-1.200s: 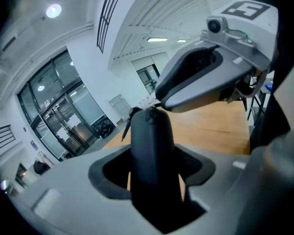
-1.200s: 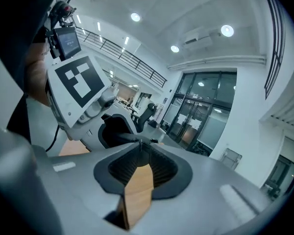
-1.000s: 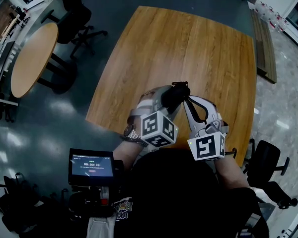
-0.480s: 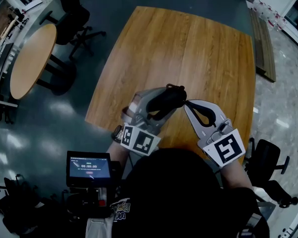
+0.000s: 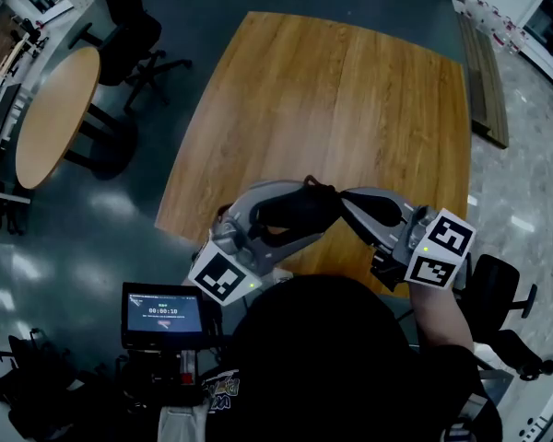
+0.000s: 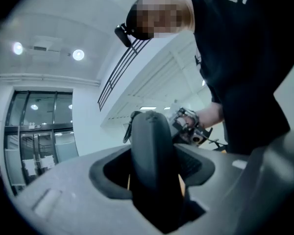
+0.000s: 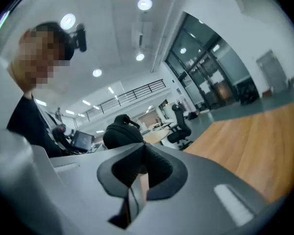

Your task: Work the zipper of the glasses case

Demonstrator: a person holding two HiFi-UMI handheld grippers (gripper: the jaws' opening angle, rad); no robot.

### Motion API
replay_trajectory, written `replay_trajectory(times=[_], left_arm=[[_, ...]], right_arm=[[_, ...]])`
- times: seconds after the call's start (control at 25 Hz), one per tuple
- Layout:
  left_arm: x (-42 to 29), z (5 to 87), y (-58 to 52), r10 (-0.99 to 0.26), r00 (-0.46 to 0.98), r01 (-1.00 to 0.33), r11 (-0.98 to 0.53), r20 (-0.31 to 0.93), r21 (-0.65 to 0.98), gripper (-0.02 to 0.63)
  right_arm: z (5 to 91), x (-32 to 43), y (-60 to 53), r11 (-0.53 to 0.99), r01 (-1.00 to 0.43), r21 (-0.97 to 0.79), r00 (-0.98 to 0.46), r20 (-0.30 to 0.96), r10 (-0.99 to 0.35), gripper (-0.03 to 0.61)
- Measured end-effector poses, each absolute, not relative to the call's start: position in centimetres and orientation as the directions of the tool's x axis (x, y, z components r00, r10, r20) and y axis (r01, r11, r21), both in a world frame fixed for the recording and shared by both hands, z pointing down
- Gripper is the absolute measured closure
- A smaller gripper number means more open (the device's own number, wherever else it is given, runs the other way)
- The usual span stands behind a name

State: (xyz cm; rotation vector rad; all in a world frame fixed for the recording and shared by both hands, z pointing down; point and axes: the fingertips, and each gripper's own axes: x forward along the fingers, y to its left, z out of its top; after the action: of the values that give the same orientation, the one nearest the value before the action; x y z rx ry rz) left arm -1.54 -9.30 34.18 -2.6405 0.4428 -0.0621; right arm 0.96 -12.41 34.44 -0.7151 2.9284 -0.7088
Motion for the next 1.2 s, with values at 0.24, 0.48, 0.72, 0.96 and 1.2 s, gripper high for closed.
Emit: replay_trajectory(times=[0.24, 0.48, 0.72, 0.96, 1.2], left_arm=[[-1.9, 33.0, -9.1, -0.214, 0.965, -0.220, -0.975, -0.149, -0.028, 0.356], [-3.4, 29.8, -11.4, -0.157, 0.824, 0.148, -0.868, -0.545, 0.474, 0.354], [-7.3, 30.0, -15.3, -0.362, 0.564, 0.448, -0.621, -0.742, 0.643, 0.356], [-7.1, 29.3, -14.3, -0.353, 0.478, 0.663, -0.455, -0.804, 0.594, 0.356], [-4.8, 29.7, -13.5, -0.357, 0.513, 0.713, -0.329, -0.781, 0.619, 0.354]], right_arm=[[35.0, 0.6, -11.6, 0.799, -0.305, -0.518, -0.935, 0.005, -0.354, 0.572], [33.2, 0.0, -11.7, 0.765, -0.173, -0.621, -0.941, -0.126, -0.315, 0.555], [31.7, 0.3, -11.7, 0.869, -0.459, -0.185, -0.875, -0.078, -0.478, 0.495], [31.0, -1.1, -11.6, 0.639, -0.463, 0.614, -0.776, 0.067, -0.627, 0.506], [30.3, -1.3, -10.6, 0.446, -0.316, 0.838, -0.777, 0.041, -0.628, 0.511]])
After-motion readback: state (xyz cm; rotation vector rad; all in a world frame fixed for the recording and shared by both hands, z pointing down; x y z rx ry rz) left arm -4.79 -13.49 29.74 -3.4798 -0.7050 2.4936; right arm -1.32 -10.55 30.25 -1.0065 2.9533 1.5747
